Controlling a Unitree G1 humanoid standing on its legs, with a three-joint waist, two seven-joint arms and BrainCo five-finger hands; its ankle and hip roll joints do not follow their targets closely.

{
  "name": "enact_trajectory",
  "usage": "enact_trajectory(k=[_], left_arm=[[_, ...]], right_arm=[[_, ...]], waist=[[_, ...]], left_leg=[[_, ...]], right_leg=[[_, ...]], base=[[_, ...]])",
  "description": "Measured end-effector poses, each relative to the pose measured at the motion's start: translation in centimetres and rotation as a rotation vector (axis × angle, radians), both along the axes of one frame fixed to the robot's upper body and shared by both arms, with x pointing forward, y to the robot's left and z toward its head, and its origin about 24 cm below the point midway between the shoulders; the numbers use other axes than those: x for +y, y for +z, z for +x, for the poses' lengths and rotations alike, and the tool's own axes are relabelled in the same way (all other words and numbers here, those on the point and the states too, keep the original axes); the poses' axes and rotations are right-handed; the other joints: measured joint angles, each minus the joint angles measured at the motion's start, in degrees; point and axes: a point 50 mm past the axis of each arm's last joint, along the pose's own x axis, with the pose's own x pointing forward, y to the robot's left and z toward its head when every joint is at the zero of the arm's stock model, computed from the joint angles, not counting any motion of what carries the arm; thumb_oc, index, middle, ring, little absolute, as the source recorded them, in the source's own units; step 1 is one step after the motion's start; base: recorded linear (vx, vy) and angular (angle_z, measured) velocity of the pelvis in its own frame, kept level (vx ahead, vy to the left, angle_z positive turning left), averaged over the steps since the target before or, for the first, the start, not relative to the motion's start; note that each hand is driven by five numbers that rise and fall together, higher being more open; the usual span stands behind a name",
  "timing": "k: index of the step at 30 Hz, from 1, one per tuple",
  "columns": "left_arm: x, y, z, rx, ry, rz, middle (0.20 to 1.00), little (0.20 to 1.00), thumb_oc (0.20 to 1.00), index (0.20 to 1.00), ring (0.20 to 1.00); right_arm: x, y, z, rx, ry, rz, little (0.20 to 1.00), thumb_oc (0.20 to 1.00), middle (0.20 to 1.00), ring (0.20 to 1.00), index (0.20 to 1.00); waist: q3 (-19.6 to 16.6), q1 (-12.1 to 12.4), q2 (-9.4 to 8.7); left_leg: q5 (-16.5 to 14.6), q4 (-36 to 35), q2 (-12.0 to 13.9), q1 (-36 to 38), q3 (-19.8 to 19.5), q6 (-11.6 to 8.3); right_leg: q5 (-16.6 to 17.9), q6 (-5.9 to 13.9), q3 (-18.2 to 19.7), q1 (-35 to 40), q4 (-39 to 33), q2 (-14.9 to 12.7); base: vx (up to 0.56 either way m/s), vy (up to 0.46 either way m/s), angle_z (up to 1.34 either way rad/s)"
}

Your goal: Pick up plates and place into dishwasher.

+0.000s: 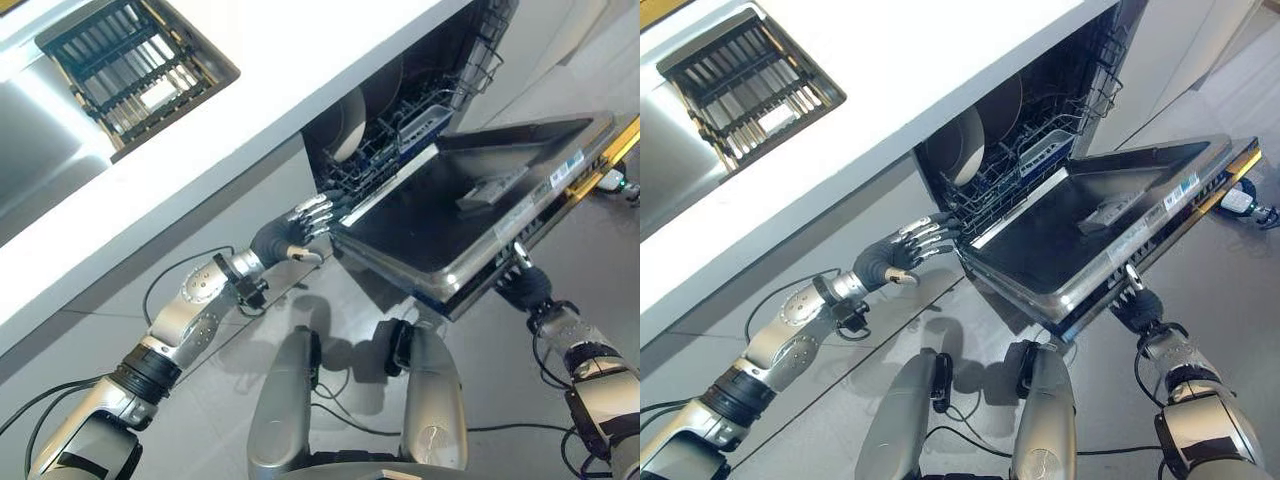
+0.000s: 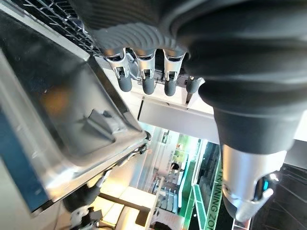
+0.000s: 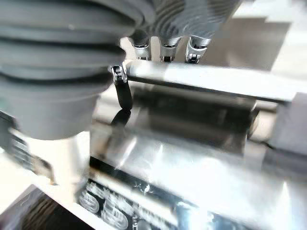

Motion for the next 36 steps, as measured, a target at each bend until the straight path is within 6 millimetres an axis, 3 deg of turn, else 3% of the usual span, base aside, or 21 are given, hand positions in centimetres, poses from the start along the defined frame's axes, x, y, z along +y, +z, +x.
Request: enact_trajectory(k=[2, 7, 11, 14, 18, 20, 24, 29, 31, 34, 36], left_arm=[[-0.1, 0.1, -0.1, -0.003, -0.020, 0.004, 1.000, 1.000, 1.000, 1.000, 1.000], [-0.5, 0.5, -0.4, -0.012, -0.100, -0.016, 1.000, 1.000, 1.000, 1.000, 1.000], [-1.1, 1.3, -0.5, -0.038, -0.211, -0.027, 1.000, 1.000, 1.000, 1.000, 1.000], [-1.6, 1.0, -0.9, -0.034, -0.288, -0.008, 1.000, 1.000, 1.000, 1.000, 1.000], [-1.7, -0.3, -0.7, 0.022, -0.286, 0.008, 1.000, 1.000, 1.000, 1.000, 1.000], [-1.6, -2.4, -0.5, 0.102, -0.246, -0.017, 1.000, 1.000, 1.000, 1.000, 1.000], [-0.8, -9.7, -2.0, 0.361, -0.116, -0.049, 1.000, 1.000, 1.000, 1.000, 1.000], [1.7, -19.1, -6.8, 0.691, 0.061, 0.070, 1.000, 1.000, 1.000, 1.000, 1.000], [2.5, -21.4, -8.8, 0.793, 0.107, 0.097, 1.000, 1.000, 1.000, 1.000, 1.000], [3.4, -23.8, -11.2, 0.913, 0.162, 0.172, 1.000, 1.000, 1.000, 1.000, 1.000], [3.4, -24.8, -12.2, 0.969, 0.201, 0.200, 1.000, 1.000, 1.000, 1.000, 1.000]], right_arm=[[1.6, 1.8, 1.6, -0.117, 0.050, 0.065, 1.000, 1.000, 1.000, 1.000, 1.000], [5.6, 6.9, 5.7, -0.317, 0.150, 0.161, 1.000, 1.000, 1.000, 1.000, 1.000], [6.8, 8.7, 6.7, -0.385, 0.183, 0.194, 1.000, 1.000, 1.000, 1.000, 1.000], [6.4, 8.1, 6.6, -0.352, 0.153, 0.196, 1.000, 1.000, 1.000, 1.000, 1.000], [7.4, 4.5, 5.9, -0.211, 0.150, 0.156, 1.000, 1.000, 1.000, 1.000, 1.000], [8.3, 1.3, 4.6, -0.116, 0.140, 0.144, 1.000, 1.000, 1.000, 1.000, 1.000], [10.8, -5.9, 0.1, 0.095, 0.146, 0.141, 1.000, 1.000, 1.000, 1.000, 1.000], [14.4, -13.2, -7.7, 0.389, 0.324, 0.063, 1.000, 1.000, 1.000, 1.000, 1.000], [15.0, -15.6, -11.7, 0.523, 0.409, 0.017, 1.000, 1.000, 1.000, 1.000, 1.000], [15.6, -18.4, -17.4, 0.766, 0.648, -0.255, 1.000, 1.000, 1.000, 1.000, 1.000], [14.9, -19.2, -19.5, 0.857, 0.734, -0.433, 1.000, 1.000, 1.000, 1.000, 1.000]], waist=[[-0.01, 0.18, 0.00], [-0.06, 3.53, 0.02], [-0.38, 4.45, -0.16], [-0.57, 4.51, -0.42], [-4.21, 4.57, -1.96], [-8.05, 4.11, -2.85], [-16.26, 3.99, -4.97], [-21.40, 2.64, -7.47], [-22.20, 2.25, -7.74], [-24.40, 0.97, -8.46], [-26.14, 1.01, -8.73]], left_leg=[[0.01, -1.03, -0.19, 0.45, -0.28, 0.02], [0.44, -2.17, 0.05, 2.99, -0.24, -0.32], [2.09, -3.50, 0.04, 4.50, 0.11, -2.67], [2.54, -5.37, 0.43, 6.78, 1.98, -2.38], [3.20, -11.04, 0.79, 11.90, 4.51, -1.57], [4.14, -15.35, 1.19, 14.98, 5.01, -1.59], [7.41, -26.75, 1.27, 23.02, 6.35, -1.83], [10.66, -35.45, 1.22, 28.26, 7.49, -2.16], [11.59, -37.65, 1.09, 29.36, 7.75, -2.20], [14.18, -42.64, 0.74, 31.40, 8.01, -2.38], [16.53, -47.10, 0.69, 33.07, 8.61, -2.60]], right_leg=[[0.00, 0.00, -0.31, 0.60, -0.69, -0.04], [-0.53, -0.66, -1.57, 3.55, -1.15, -0.72], [-1.53, 0.55, -1.46, 5.88, -1.43, -1.12], [-1.24, 1.85, -0.55, 9.10, -3.66, -0.97], [0.58, 4.26, 0.41, 13.57, -9.77, -0.01], [2.39, 4.79, 0.47, 16.81, -15.28, 1.32], [6.77, 5.64, 1.72, 24.55, -28.01, 3.95], [10.78, 5.74, 3.35, 29.57, -37.87, 5.35], [12.03, 5.69, 3.55, 30.60, -40.15, 5.79], [13.86, 5.65, 3.72, 31.83, -43.56, 5.96], [15.21, 5.47, 4.07, 32.34, -45.72, 6.21]], base=[[0.09, -0.023, 0.17], [0.08, -0.005, 0.17], [0.07, 0.009, 0.42], [0.11, 0.026, 0.39], [0.14, 0.018, -0.14], [0.19, 0.016, -0.15], [0.18, 0.016, -0.14], [0.09, 0.047, -0.09], [0.07, 0.017, -0.13], [0.06, -0.001, -0.05], [0.06, -0.004, -0.13]])
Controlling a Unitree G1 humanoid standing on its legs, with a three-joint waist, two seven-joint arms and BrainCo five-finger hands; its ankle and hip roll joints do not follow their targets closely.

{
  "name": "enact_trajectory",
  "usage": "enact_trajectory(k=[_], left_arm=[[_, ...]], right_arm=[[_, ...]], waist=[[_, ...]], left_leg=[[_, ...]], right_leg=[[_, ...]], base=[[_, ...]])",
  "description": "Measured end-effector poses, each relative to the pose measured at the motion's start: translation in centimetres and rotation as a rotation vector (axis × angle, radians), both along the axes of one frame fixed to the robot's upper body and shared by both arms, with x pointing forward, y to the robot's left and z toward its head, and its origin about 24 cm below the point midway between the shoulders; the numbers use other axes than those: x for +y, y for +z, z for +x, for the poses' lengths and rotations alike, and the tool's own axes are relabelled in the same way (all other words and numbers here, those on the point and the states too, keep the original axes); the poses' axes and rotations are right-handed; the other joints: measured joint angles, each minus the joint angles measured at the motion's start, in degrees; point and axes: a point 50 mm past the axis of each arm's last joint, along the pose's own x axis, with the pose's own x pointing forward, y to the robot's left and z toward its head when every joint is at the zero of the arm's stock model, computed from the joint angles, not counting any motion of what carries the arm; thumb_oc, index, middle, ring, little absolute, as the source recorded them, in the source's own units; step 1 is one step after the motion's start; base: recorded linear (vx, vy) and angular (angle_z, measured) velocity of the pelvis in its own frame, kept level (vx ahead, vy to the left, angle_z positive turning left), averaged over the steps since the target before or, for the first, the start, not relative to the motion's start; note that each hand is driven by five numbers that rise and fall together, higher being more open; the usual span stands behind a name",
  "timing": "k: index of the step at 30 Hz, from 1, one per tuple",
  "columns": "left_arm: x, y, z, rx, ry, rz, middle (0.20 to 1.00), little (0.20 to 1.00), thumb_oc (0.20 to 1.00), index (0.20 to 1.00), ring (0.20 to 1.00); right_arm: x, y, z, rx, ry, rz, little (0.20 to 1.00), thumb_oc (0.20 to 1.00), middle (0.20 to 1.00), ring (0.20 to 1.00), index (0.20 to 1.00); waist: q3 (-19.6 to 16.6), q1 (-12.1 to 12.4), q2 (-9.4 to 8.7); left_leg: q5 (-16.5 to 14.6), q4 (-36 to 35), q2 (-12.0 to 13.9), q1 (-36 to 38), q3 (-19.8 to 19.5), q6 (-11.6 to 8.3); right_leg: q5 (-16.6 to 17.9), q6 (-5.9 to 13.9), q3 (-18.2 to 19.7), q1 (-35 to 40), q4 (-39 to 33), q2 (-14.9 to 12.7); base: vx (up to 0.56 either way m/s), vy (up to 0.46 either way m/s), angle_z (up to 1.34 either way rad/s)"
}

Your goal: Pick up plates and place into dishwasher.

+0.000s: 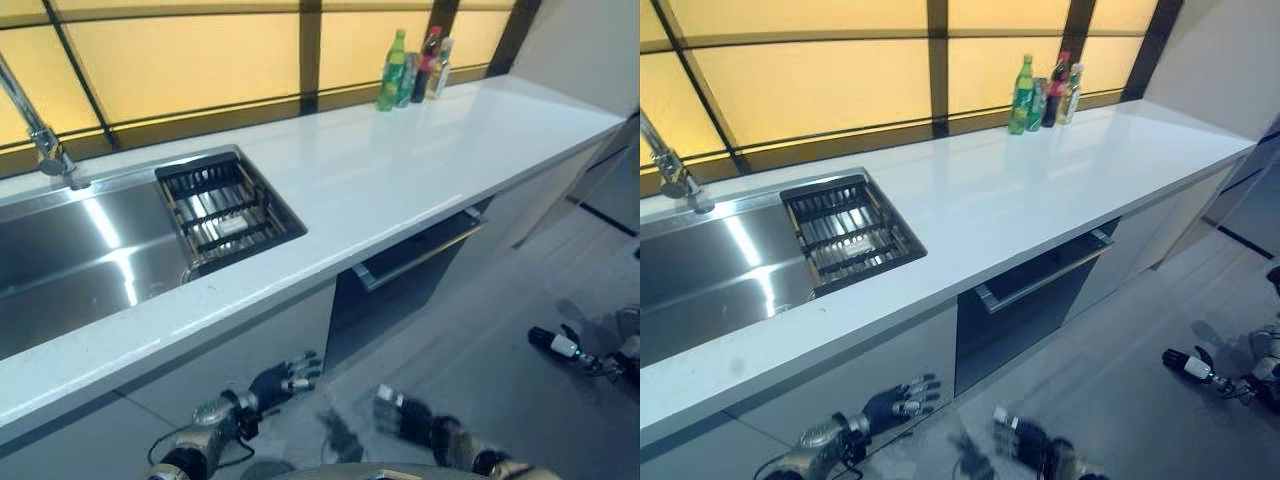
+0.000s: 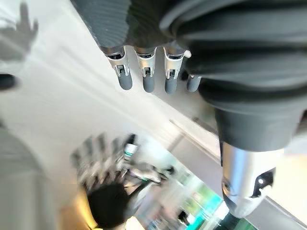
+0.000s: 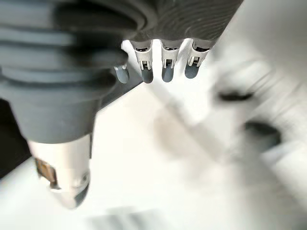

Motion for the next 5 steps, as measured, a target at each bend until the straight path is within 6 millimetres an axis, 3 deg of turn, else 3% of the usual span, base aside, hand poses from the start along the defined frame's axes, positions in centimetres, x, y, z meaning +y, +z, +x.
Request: enact_trajectory(k=[3, 5], left_arm=[[0.1, -1.5, -1.7, 0.129, 0.100, 0.040, 1.000, 1.000, 1.000, 1.000, 1.000], [0.6, -2.5, -3.1, 0.221, 0.196, 0.064, 1.000, 1.000, 1.000, 1.000, 1.000]], right_arm=[[-0.9, -0.3, -0.7, 0.045, 0.112, -0.147, 1.000, 1.000, 1.000, 1.000, 1.000], [-1.1, -0.6, -1.6, 0.085, 0.108, -0.172, 1.000, 1.000, 1.000, 1.000, 1.000]], waist=[[-2.39, -1.54, 0.18], [-3.06, -1.47, -0.14]], left_leg=[[3.59, -7.09, 0.34, 3.13, 0.31, -0.39], [4.10, -7.79, 0.81, 3.94, 0.49, -0.72]], right_leg=[[1.51, -0.28, 0.09, 1.31, -3.44, 1.00], [2.16, -0.55, 0.09, 2.45, -5.31, 1.64]], base=[[0.05, 0.001, -0.05], [0.07, 0.005, -0.04]])
